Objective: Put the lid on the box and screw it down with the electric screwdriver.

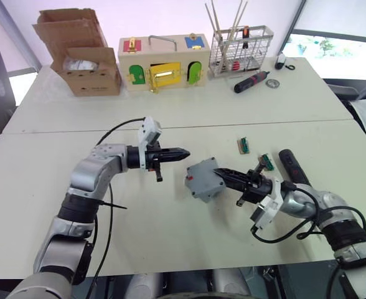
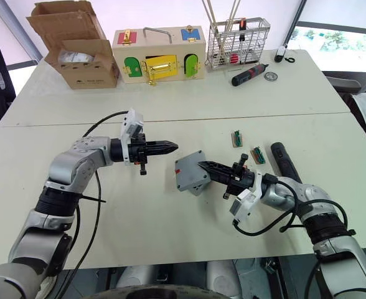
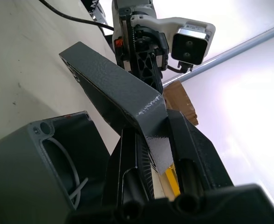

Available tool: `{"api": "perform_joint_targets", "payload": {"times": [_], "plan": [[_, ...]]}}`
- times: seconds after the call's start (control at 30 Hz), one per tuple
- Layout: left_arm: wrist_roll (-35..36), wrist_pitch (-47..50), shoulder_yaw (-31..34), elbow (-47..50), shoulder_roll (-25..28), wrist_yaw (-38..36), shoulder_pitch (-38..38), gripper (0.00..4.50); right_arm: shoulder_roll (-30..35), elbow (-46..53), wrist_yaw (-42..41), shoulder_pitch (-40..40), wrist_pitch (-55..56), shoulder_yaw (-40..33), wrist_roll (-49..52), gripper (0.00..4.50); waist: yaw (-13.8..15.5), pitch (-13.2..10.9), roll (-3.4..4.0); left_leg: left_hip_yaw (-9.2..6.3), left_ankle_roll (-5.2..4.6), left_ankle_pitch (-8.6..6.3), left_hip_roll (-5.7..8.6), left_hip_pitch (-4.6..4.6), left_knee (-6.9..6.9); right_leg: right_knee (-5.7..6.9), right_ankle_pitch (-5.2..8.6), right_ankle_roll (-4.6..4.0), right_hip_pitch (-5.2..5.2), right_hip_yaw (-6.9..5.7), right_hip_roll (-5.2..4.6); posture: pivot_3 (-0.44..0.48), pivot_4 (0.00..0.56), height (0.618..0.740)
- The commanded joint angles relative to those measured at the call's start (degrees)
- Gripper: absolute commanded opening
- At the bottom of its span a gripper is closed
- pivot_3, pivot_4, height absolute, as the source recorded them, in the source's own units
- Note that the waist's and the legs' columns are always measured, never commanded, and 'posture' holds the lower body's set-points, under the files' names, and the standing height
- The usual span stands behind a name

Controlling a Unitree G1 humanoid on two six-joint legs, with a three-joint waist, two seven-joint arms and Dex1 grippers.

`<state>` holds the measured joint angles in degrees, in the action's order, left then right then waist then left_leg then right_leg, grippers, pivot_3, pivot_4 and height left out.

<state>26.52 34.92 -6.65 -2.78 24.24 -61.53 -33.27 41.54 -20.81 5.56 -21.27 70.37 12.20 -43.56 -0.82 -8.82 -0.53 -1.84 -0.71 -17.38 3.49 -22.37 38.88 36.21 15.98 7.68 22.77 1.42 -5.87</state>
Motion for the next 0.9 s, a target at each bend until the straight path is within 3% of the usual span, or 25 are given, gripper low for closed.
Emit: {"api": "perform_joint_targets", "payload": {"times": [0.03,0.13,0.33,0.5,0.9], "plan": [[1.19,0.48,0.01,3.13,-0.35,0.36,-0.03,0.00,-0.47,-0.72,0.69,-1.44,0.04,-0.23,0.19,0.09,0.08,0.00,0.00,0.00,0.00,0.00,0.00,0.00,0.00,0.00,0.00,0.00,0.00,0.00,0.00,0.000,0.150,0.737],[1.46,0.88,-0.22,3.81,-0.57,0.37,0.08,0.00,-0.58,-0.99,1.15,-1.46,0.20,0.17,-0.65,0.09,0.03,0.00,0.00,0.00,0.00,0.00,0.00,0.00,-0.01,0.00,0.00,0.00,0.01,0.00,0.00,0.000,0.150,0.737],[-1.24,-1.90,-4.73,3.67,-0.63,-1.84,0.66,0.00,-0.43,-1.38,2.18,-1.37,-0.05,0.32,-2.25,3.03,0.03,0.00,0.00,0.00,0.00,0.00,0.00,0.00,0.00,0.00,0.00,0.00,0.00,0.00,0.00,0.000,0.150,0.737],[-5.34,-6.42,-9.15,0.02,-1.13,-3.39,0.82,0.00,0.10,0.00,2.93,-1.55,-1.12,0.21,-4.19,4.42,-0.05,0.01,0.01,0.00,0.02,0.01,0.00,0.00,0.00,0.01,0.00,0.00,0.00,0.00,0.01,0.000,0.150,0.737],[-11.21,-12.54,-13.11,-6.98,-1.87,-4.19,1.48,0.00,4.33,3.76,-3.04,-3.20,-3.76,0.00,-1.13,4.46,0.18,0.03,0.03,-0.01,0.02,0.01,0.00,0.04,0.09,0.00,0.00,0.00,-0.11,0.00,0.02,0.000,0.150,0.737]]}}
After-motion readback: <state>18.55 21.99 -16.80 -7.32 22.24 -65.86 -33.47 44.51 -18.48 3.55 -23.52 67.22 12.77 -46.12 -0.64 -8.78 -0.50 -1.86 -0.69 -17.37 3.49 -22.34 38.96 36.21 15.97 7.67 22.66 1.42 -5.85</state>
